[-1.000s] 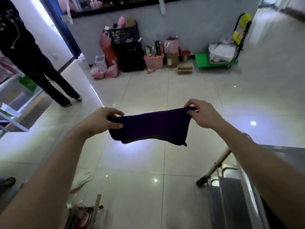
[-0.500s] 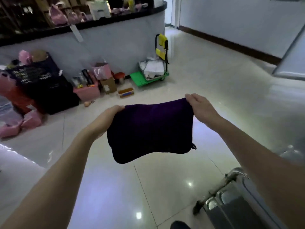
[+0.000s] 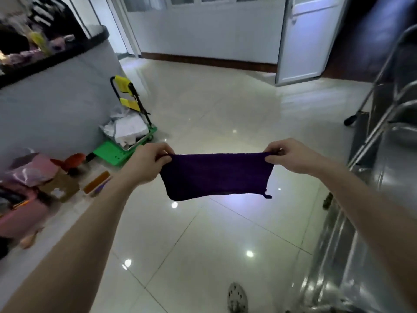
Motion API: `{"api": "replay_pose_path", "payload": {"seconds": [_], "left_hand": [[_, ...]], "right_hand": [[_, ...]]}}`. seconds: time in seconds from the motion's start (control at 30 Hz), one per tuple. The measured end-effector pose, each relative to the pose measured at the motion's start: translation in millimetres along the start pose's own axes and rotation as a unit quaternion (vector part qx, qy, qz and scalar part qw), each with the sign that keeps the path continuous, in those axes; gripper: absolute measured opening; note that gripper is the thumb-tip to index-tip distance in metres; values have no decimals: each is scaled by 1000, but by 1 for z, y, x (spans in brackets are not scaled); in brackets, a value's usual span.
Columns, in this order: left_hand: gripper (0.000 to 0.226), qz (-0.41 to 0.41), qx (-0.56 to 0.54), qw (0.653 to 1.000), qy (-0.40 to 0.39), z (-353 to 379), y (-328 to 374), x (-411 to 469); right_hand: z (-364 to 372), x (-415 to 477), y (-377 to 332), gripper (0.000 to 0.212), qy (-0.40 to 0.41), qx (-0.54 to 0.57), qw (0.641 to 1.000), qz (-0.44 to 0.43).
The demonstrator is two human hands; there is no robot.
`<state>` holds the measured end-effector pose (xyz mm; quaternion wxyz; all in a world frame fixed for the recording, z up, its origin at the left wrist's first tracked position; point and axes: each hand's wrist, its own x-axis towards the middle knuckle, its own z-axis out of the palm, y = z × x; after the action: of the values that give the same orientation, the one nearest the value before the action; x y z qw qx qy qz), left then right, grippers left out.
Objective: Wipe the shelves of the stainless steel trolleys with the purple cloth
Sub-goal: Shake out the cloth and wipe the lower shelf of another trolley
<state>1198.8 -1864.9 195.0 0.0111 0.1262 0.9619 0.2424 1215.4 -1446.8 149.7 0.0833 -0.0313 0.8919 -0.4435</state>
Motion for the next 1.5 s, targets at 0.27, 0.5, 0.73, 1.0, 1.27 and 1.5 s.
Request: {"api": "replay_pose_path", "payload": {"seconds": [0.27,0.5,0.73,1.0,1.27,1.5], "left_hand": [[15,64,-11,996,-58,9,13,222],[16,-2,-234,955,-181,118,77,388],[10,183,-269,872,-365,218,173,488],[34,332,-197,833,-396,286,276,590],[41,397,-110,730,-545,378,378,670],[21,418,-141,728,-524,478,432,683]], "right_hand": [[-62,89,13,16,81,129,982,108],[-78,175,49,22,240,154,917,279],[-76,264,78,28,329,274,856,290],[-133,278,149,47,421,353,791,267],[-178,259,284,62,480,184,770,379],[-168,268,322,20,619,296,624,375]]}}
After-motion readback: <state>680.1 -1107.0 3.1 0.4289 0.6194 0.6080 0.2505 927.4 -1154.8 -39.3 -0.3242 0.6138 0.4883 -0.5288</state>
